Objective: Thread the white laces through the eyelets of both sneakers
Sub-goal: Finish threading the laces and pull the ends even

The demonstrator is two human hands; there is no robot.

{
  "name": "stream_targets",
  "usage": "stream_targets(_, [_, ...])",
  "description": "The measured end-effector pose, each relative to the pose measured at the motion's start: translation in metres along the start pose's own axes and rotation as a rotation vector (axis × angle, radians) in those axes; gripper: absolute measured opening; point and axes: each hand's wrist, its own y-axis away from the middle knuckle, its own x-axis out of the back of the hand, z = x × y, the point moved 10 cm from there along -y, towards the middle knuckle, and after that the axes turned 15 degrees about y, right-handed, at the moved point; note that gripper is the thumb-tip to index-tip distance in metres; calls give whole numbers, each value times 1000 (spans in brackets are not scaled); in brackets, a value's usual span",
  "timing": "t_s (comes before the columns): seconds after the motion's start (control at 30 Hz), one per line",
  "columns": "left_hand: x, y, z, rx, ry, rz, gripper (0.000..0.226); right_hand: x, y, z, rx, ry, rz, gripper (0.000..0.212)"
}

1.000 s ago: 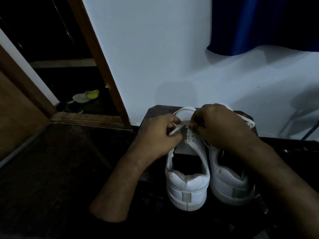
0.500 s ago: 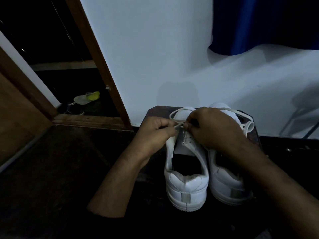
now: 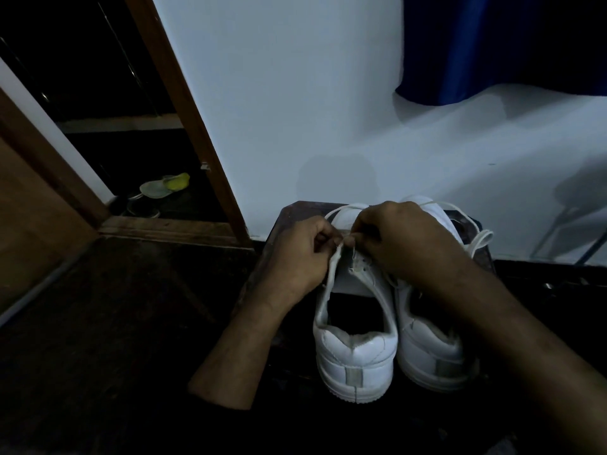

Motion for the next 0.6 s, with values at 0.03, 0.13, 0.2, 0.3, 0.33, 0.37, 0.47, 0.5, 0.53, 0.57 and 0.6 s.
stream_targets(0.03, [2, 0, 3, -4, -24, 16, 9, 3, 1, 2, -10, 0, 0, 27])
stream_targets(0.13, [16, 2, 4, 118, 314, 142, 20, 27, 4, 9, -40, 18, 99, 37])
stream_targets(0.2, [21, 3, -1, 239, 702, 189, 25, 46, 6, 12, -42, -22, 187, 39])
stream_targets(0.3, [34, 1, -4, 297, 1011, 222, 31, 55, 6, 15, -17, -139, 211, 45])
stream_targets(0.33, [42, -2, -5, 268, 886, 216, 31, 53, 5, 14, 11, -159, 186, 44])
stream_targets(0.37, [50, -4, -2, 189, 620, 186, 30, 50, 4, 11, 49, -174, 144, 43])
stream_targets(0.47, [27, -5, 3, -25, -121, -121, 30, 35, 4, 1, 151, -147, 28, 37])
stream_targets(0.5, [14, -1, -4, 2, -127, -230, 31, 33, 5, -1, 172, -113, 16, 33])
stream_targets(0.53, [6, 3, -10, 27, -99, -284, 25, 31, 4, -2, 187, -77, 11, 29])
stream_targets(0.57, [5, 3, -10, 14, -73, -276, 20, 31, 5, -3, 197, -46, 12, 25])
stream_targets(0.6, [10, 1, -4, -33, -73, -228, 24, 31, 5, -3, 205, -18, 17, 24])
